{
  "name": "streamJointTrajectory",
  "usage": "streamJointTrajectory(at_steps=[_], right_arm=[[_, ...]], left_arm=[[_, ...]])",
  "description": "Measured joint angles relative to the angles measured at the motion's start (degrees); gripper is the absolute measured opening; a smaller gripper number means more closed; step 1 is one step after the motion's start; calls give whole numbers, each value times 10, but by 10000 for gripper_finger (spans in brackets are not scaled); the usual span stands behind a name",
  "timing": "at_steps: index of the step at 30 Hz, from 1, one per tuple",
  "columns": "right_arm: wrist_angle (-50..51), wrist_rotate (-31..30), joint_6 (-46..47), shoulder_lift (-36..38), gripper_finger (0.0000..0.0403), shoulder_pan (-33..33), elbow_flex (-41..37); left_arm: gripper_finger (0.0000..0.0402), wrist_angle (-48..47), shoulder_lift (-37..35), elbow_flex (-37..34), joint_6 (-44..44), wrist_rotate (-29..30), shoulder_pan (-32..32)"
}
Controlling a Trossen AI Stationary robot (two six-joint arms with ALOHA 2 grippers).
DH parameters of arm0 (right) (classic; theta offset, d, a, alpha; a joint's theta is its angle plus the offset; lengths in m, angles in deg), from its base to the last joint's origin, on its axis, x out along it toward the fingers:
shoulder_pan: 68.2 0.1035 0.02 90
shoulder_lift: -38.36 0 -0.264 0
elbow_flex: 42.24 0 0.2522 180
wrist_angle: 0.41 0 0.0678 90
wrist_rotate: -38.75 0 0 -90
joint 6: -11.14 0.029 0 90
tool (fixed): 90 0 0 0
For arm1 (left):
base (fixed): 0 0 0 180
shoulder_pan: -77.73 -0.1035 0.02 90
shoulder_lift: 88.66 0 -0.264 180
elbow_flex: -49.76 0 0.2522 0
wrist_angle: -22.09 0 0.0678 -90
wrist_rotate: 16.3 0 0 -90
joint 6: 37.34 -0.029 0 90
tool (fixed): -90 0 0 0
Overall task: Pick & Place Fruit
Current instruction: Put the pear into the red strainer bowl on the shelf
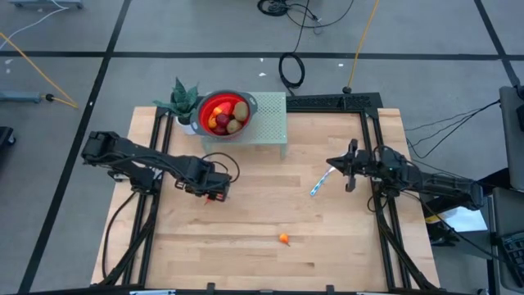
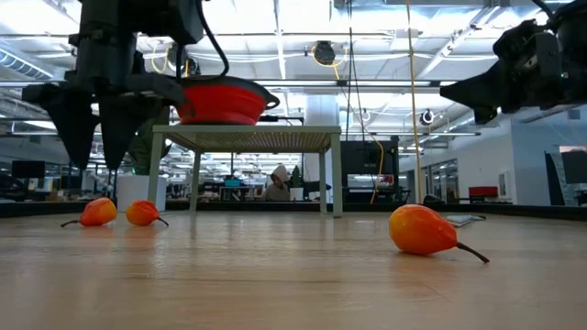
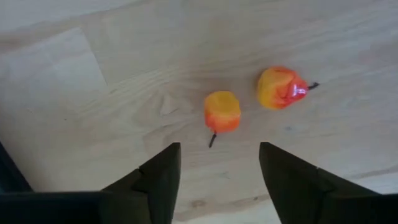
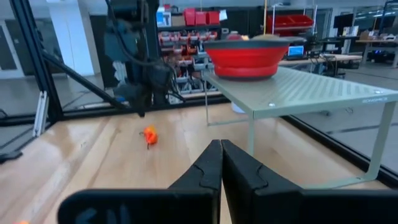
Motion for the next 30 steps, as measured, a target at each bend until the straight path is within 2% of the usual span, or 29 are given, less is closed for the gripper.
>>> streamJointTrajectory(at_steps=[6, 30], right_arm=[[0, 0, 4, 18, 0, 0, 0], [3, 0, 1, 19, 0, 0, 0]], left_arm=[[236, 29, 0, -24, -1, 0, -1], [237, 183, 2, -137, -20, 1, -1]])
